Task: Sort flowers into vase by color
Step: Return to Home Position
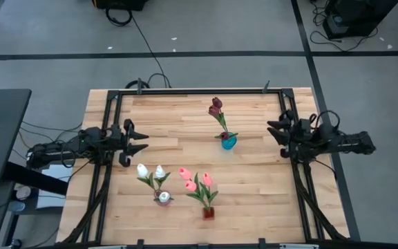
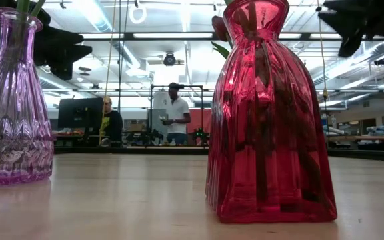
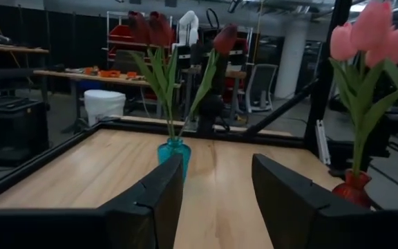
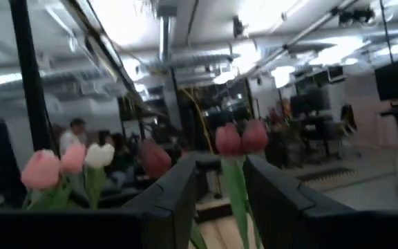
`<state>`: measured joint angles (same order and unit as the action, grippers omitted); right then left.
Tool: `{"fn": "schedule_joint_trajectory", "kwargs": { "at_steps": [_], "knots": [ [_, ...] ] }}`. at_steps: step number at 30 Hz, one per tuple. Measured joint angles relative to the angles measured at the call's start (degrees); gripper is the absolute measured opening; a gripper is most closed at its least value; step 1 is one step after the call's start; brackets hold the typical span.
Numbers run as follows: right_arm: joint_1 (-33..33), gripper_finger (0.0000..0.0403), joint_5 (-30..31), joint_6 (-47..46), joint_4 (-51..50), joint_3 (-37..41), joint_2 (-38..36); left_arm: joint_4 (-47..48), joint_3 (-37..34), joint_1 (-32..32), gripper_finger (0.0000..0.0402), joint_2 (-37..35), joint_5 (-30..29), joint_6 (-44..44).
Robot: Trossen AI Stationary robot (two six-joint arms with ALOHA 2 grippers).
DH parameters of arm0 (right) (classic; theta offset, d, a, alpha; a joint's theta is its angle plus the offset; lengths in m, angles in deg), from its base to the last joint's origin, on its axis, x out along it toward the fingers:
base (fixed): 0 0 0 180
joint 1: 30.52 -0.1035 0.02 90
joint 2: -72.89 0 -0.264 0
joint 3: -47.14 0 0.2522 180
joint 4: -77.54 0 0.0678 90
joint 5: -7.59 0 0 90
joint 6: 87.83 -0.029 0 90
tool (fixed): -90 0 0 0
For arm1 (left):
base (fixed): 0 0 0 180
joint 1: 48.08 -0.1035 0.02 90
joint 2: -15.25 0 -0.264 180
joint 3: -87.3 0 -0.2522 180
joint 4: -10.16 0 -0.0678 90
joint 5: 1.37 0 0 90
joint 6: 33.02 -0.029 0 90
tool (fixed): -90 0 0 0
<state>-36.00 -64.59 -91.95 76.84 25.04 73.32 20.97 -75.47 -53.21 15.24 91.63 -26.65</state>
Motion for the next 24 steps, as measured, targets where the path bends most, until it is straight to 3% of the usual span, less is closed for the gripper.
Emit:
{"fn": "schedule_joint_trajectory", "kwargs": {
  "at_steps": [5,10,15,24],
  "knots": [
    [5.10,0.0108,-3.24,-4.42,8.33,7.93,0.24,-1.04,0.00,0.00,0.0161,0.00,-0.76,-0.98],
    [9.12,0.0087,-6.03,-5.09,9.23,8.01,0.70,-3.64,0.00,0.00,0.0151,0.02,-2.60,-1.77],
    [11.70,0.0081,-11.44,-3.76,9.87,8.01,0.67,-4.98,0.00,0.00,0.0147,0.00,-9.58,-0.31],
    [11.89,0.0081,-9.98,-6.25,10.08,8.01,0.69,-4.94,0.00,0.00,0.0147,0.00,-12.39,-3.35]
  ]
}}
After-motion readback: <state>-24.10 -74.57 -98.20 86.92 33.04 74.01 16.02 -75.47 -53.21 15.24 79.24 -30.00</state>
